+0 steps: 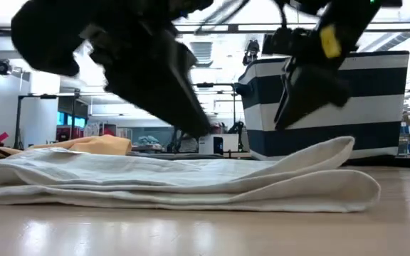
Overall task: Fold kitchen towel into neat rectangle
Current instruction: Fold the white patterned towel
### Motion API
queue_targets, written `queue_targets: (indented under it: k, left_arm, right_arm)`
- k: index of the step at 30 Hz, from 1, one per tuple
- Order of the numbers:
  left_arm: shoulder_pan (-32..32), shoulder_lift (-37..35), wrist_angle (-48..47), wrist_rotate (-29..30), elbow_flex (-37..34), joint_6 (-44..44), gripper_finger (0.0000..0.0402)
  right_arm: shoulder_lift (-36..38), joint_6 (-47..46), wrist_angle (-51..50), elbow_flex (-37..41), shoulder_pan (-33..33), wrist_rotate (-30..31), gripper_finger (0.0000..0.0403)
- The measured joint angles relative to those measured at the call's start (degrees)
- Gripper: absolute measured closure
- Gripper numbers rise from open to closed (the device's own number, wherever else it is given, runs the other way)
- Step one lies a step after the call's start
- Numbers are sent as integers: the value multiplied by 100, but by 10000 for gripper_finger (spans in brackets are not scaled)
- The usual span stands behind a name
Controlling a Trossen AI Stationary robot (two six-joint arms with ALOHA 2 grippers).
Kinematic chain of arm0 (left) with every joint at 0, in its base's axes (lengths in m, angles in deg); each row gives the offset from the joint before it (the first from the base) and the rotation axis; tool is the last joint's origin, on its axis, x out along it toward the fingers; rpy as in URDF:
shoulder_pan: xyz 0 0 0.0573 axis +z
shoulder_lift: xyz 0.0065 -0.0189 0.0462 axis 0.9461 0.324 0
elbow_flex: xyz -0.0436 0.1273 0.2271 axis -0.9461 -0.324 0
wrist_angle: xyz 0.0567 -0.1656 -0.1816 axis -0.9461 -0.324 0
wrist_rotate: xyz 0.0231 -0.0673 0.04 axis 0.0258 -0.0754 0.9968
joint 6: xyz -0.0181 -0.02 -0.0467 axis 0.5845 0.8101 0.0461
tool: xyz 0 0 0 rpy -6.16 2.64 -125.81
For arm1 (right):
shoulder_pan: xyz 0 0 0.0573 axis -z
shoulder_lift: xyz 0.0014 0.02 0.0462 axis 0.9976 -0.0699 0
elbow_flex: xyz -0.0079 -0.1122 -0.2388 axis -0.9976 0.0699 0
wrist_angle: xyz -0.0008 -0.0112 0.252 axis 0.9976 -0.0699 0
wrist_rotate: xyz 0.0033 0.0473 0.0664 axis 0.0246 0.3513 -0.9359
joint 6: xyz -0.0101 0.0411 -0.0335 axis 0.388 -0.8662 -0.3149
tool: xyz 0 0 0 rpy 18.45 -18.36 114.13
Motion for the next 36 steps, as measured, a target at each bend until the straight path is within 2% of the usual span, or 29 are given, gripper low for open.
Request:
queue_targets:
  k: [2,6,9,11,13,16,20,25,27,31,36]
  left_arm:
    - [107,-382,-186,138,-204,-6,324]
    - [470,-1128,-166,318,-1125,44,324]
    - [858,-1669,62,513,-1940,319,325]
    - [1102,-1942,275,532,-2511,568,325]
    - [1274,-2154,540,519,-3055,932,325]
    - [1325,-2392,1087,310,-3753,1498,325]
    - [1113,-2467,1632,-18,-4365,2516,325]
    - [403,-2311,2211,268,-4533,3429,325]
    - [102,-2195,2533,425,-4448,3574,325]
    - [-336,-1858,2682,667,-3898,3757,325]
    - [-501,-1441,1756,841,-2969,3742,325]
  right_arm:
    - [134,-217,392,38,-208,-301,246]
    - [30,-406,1588,256,-707,-625,251]
    - [-375,-449,2872,418,-1025,-745,251]
    - [-822,-451,3732,414,-1170,-1086,249]
    - [-1215,-452,4123,356,-1261,-1497,247]
    - [-1630,-492,3737,91,-1295,-1769,245]
    - [-1626,-457,2325,-63,-1127,-1683,248]
    - [-1175,71,745,-2,-583,-1157,247]
    - [-948,391,285,38,-314,-831,245]
    - [-351,777,39,64,170,-356,243]
    - [283,658,242,98,307,-545,252]
